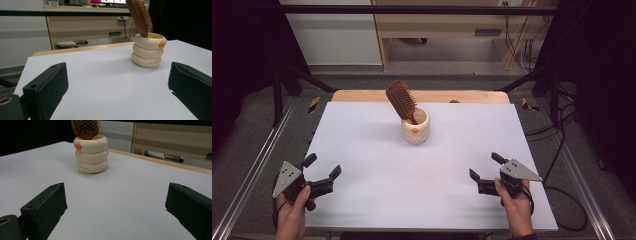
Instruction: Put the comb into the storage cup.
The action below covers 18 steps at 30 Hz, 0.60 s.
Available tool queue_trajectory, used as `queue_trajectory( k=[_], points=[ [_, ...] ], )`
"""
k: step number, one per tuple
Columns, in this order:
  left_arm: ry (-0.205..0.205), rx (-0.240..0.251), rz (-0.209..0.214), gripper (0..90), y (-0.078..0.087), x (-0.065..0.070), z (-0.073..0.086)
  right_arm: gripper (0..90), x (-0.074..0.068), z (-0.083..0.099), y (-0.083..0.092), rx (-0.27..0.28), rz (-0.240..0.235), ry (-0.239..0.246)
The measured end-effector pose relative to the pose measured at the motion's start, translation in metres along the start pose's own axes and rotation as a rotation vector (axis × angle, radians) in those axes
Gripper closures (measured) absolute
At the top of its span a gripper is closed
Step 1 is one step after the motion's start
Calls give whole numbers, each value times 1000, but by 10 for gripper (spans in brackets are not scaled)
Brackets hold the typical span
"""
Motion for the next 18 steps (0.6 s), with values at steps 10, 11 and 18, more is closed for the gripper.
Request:
queue_trajectory(
  k=[10,11,18],
  points=[
    [24,11,62,28,2,12,6,34,2,2,0,2,11,-13],
    [23,12,65,28,2,13,7,34,2,3,0,3,12,-15],
    [21,1,93,28,5,25,14,34,5,3,0,16,14,-40]
  ],
)
Point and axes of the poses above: each handheld gripper's, and its own axes: y roughly backward along the jaws, z roughly out of its underside, x roughly to its right, the point moved 8 cm from there along -y, roughly forward along the jaws, and after that the axes turned 5 degrees about -z, right-handed, at the moved point
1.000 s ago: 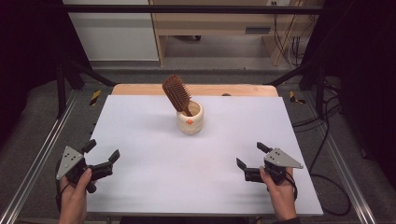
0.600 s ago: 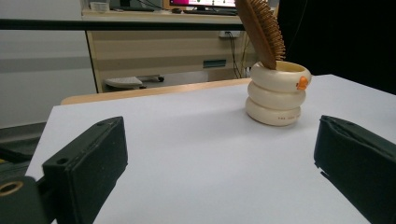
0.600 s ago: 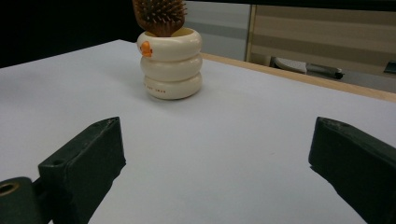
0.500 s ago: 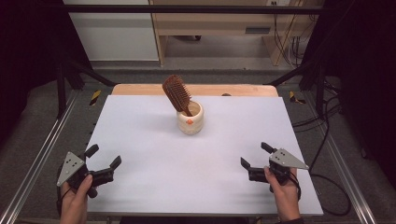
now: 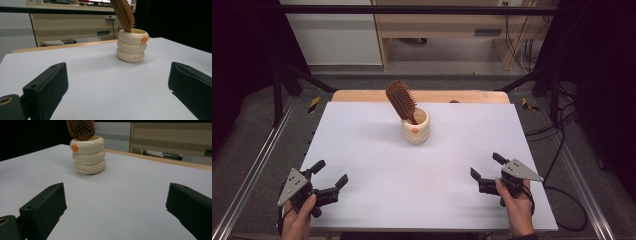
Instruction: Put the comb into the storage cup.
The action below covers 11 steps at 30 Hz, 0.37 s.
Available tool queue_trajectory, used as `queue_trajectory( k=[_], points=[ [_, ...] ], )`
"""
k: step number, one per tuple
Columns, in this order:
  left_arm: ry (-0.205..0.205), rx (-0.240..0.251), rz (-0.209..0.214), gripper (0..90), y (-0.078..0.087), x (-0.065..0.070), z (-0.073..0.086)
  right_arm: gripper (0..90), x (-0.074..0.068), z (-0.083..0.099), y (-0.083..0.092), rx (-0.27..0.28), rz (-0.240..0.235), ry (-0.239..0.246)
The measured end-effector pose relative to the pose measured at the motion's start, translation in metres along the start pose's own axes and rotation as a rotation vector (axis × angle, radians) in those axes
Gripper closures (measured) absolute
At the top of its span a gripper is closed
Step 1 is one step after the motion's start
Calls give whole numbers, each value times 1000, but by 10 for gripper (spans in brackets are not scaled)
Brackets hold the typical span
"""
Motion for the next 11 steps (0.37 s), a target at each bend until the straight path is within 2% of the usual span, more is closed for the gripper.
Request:
queue_trajectory(
  k=[4,7,11],
  points=[
    [-32,50,-30,33,2,1,-8,37,0,1,-2,-7,1,-19],
    [-58,45,-45,32,1,0,-8,38,1,1,-4,-6,2,-21],
    [-71,37,-63,31,-1,-1,-6,41,2,3,-8,-24,13,-25]
  ],
)
Point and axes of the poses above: each handheld gripper's, and its own axes: y roughly backward along the jaws, z roughly out of its underside, x roughly to its right, the point moved 8 cm from there along -y, roughly forward along the jaws, and after that the axes turned 5 degrees about -z, right-handed, at the moved point
